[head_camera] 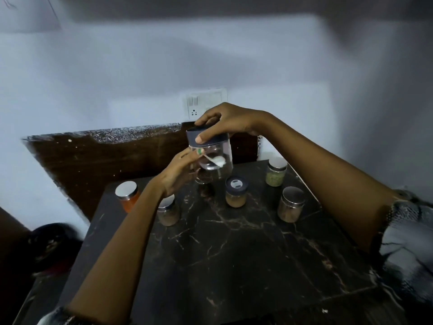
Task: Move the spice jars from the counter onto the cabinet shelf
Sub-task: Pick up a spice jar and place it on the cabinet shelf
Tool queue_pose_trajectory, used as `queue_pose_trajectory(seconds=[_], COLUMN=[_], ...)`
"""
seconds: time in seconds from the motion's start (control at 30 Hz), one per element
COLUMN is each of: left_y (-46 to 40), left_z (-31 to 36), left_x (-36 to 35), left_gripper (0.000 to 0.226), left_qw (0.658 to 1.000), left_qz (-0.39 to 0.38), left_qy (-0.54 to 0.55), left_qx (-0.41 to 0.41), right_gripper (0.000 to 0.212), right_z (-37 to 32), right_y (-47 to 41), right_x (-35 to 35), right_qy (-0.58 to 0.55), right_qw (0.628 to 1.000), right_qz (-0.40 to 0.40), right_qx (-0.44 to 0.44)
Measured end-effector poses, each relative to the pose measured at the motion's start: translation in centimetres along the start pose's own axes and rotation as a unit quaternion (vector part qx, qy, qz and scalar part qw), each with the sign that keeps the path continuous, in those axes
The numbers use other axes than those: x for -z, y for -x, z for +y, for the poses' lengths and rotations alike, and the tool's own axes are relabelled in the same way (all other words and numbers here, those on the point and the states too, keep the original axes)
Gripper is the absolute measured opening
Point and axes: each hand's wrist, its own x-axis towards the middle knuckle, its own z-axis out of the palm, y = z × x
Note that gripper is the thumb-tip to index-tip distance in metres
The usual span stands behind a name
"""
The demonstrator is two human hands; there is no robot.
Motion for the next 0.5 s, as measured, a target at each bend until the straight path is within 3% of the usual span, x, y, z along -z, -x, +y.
queue_pose_trajectory(seconds=[0.07, 0.23, 0.5], left_y=[-0.3, -0.8, -1.5], left_z=[0.6, 2.1, 4.1], left_x=[0.0, -0.8, -1.2], left_gripper=[0.052, 0.063, 0.039], left_qw=[1.0, 0.993, 0.998], left_qz=[0.009, 0.057, -0.014], left_qy=[0.002, -0.072, 0.025], left_qx=[-0.021, -0.08, -0.053], right_gripper=[0.048, 0.052, 0.041], right_z=[-0.5, -1.9, -3.1], right_y=[-0.1, -0.8, 0.4], right_x=[0.1, 0.4, 3.7], right_qy=[0.017, 0.103, 0.036], right_qw=[0.999, 0.991, 0.999], right_qz=[0.042, 0.083, -0.022], right_qx=[-0.008, -0.031, -0.032])
